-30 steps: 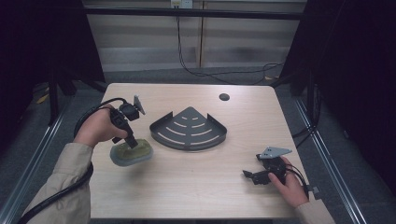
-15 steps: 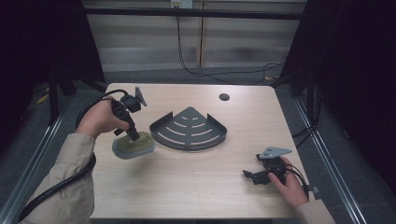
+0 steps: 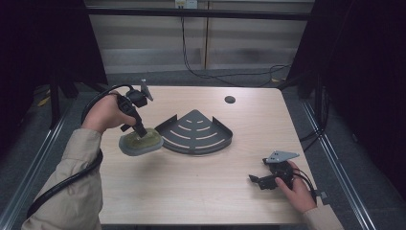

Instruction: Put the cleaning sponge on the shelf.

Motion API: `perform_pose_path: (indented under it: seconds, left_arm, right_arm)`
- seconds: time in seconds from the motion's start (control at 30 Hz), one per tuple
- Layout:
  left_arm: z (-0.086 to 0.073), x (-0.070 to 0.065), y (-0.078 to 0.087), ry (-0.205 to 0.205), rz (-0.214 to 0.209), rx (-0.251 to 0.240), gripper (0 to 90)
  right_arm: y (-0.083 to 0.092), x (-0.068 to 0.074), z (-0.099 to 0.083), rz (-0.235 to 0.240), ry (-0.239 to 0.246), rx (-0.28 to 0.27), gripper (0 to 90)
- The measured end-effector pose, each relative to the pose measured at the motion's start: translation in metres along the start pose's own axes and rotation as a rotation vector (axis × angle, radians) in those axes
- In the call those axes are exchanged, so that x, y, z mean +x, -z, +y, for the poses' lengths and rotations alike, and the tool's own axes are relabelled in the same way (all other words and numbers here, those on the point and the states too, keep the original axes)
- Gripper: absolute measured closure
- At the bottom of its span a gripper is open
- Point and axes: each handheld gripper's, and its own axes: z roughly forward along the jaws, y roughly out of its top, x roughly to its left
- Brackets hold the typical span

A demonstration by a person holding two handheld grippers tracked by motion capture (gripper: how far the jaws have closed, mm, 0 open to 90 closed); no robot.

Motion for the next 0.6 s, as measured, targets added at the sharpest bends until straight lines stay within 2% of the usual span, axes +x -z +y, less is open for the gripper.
perform_pose_path:
  seconds: [0.17, 0.33, 0.6]
  left_arm:
    - [0.004, 0.001, 0.002, 0.007, -0.002, -0.004, 70.1]
    - [0.012, 0.001, 0.008, -0.007, 0.021, -0.011, 70.1]
    - [0.031, 0.000, 0.005, -0.020, 0.017, -0.031, 70.1]
  right_arm:
    - [0.000, 0.000, 0.000, 0.000, 0.000, 0.000, 10.3]
    - [0.000, 0.000, 0.000, 0.000, 0.000, 0.000, 10.3]
    - [0.000, 0.000, 0.000, 0.001, 0.000, 0.000, 10.2]
